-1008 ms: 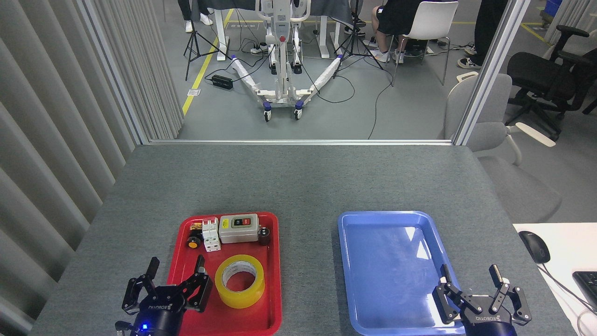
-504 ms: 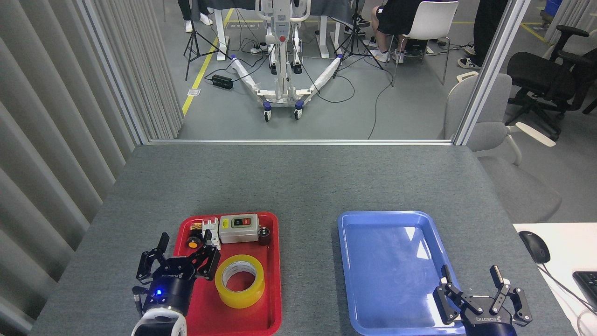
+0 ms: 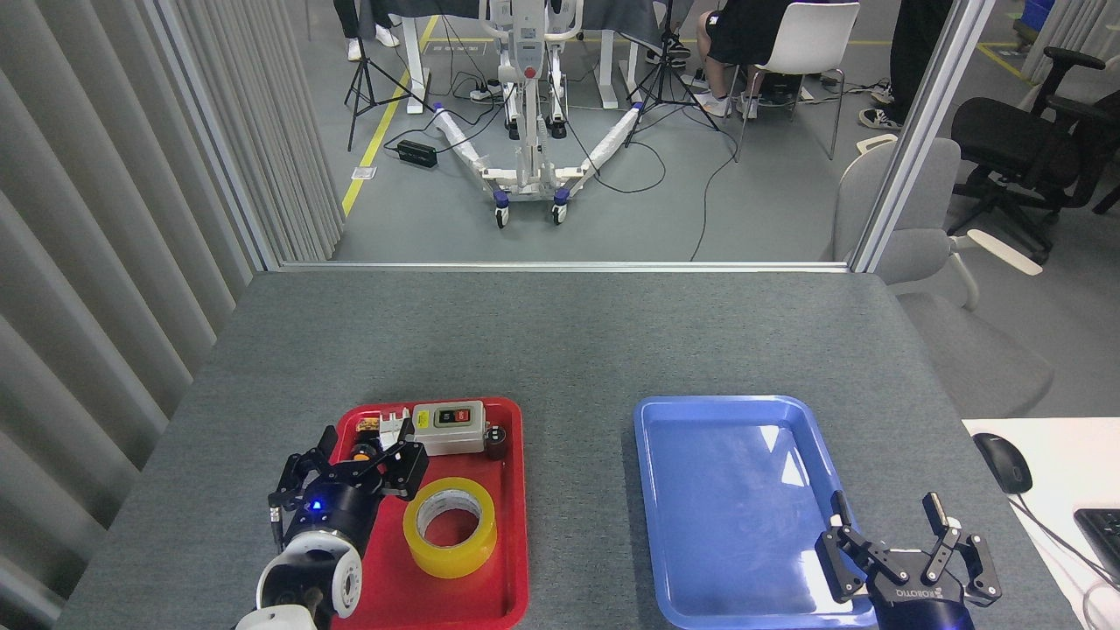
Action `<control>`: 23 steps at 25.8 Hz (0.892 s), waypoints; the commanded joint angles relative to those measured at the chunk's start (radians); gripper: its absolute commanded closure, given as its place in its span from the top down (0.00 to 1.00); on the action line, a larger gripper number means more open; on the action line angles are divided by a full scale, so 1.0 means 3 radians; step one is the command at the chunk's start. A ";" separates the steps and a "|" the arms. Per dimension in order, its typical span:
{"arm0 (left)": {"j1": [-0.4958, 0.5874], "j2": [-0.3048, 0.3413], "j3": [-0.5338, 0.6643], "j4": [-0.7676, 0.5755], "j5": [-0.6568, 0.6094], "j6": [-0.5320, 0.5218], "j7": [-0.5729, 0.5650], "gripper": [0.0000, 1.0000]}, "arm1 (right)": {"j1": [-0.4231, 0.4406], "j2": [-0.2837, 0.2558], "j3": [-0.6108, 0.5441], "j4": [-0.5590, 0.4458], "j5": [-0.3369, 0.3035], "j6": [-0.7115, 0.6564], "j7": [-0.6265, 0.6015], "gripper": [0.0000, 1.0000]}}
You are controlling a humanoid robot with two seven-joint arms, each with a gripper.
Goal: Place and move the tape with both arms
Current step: 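Lower the left gripper onto the tape roll's rim and close it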
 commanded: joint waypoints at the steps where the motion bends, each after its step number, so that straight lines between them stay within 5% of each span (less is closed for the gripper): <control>1: -0.0139 -0.0052 -0.0012 -0.0049 0.0032 0.0025 -0.1000 1.00 | 0.0003 0.0005 0.0004 -0.0002 0.0000 -0.0010 -0.0004 1.00; 5: -0.0236 -0.0057 -0.0099 -0.0049 0.0042 0.0045 -0.1787 1.00 | -0.0008 0.0005 0.0004 -0.0002 0.0000 -0.0010 0.0001 1.00; 10: -0.0338 -0.0062 -0.0165 -0.0018 0.0052 0.0173 -0.2319 1.00 | -0.0008 0.0015 0.0004 -0.0002 0.0000 -0.0010 -0.0004 1.00; 23: -0.0425 -0.0042 -0.0206 0.0412 0.0114 0.0362 -0.2350 1.00 | -0.0003 0.0020 0.0015 -0.0002 0.0005 -0.0010 0.0001 1.00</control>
